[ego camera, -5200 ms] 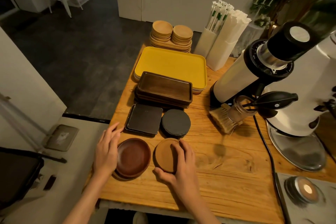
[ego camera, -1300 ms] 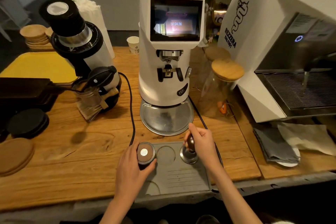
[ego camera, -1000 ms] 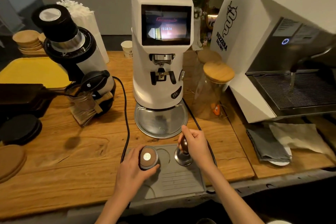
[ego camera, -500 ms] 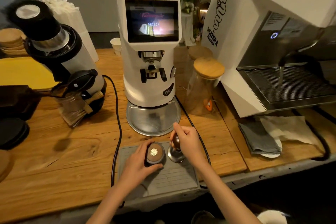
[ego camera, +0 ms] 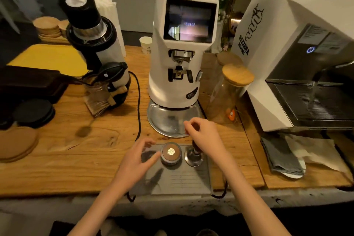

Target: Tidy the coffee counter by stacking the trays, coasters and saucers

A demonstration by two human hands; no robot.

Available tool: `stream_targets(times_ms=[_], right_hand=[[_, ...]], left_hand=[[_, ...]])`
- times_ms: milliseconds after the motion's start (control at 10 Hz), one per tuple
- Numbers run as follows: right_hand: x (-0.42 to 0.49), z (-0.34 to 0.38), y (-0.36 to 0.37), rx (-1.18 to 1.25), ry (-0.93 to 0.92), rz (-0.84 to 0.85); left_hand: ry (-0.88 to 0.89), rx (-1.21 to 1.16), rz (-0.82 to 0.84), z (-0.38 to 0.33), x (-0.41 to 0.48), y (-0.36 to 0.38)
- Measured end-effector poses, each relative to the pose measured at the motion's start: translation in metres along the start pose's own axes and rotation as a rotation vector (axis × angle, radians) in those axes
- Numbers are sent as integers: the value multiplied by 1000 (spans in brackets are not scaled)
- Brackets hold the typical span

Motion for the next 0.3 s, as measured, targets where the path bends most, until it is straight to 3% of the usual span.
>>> stream_targets(times_ms=[100,300], right_hand=[[11,34,1,119,-87,16],[21,96,55,271,-158,203]], left_hand=[[-38,-166,-88,-3,-12,-33],[-91,-505,-275,11,-49,-103]])
Point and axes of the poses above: each hand's wrist, its own x-axis towards the middle knuckle, its own y-axis out of the palm, z = x × y, the point moved 8 cm from there along x, towards the middle knuckle, and after that the axes turned 7 degrees about -x, right-handed, at the moved point
